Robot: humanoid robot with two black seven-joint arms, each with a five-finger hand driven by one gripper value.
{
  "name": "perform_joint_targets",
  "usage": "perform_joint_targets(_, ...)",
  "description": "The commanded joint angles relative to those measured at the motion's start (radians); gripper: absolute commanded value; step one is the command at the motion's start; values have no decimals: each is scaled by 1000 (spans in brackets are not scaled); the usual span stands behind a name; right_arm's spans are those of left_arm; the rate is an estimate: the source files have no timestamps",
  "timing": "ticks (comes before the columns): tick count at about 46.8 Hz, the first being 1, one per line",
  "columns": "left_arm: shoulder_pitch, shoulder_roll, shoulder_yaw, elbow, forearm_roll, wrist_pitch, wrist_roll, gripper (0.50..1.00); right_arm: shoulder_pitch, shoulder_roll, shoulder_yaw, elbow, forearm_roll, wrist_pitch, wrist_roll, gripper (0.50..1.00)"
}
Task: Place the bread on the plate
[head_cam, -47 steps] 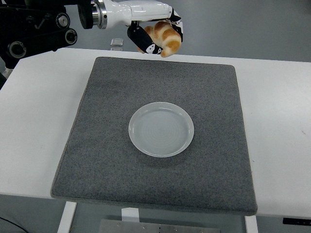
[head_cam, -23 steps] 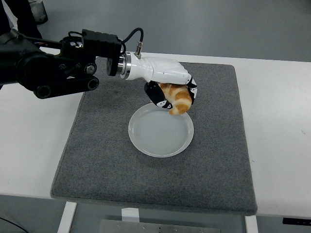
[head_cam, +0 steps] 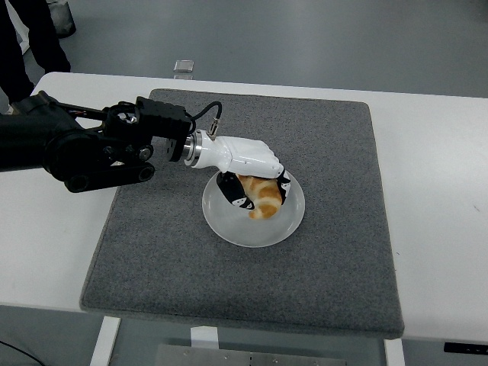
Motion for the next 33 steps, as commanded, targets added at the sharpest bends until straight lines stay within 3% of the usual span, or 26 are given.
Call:
perform_joint_targets(1,17,-7,2,8,19,0,2,500,0,0,0,0,0,0,0,952)
perform_joint_targets(33,41,-15,17,37,25,0,7,500,0,0,0,0,0,0,0,952)
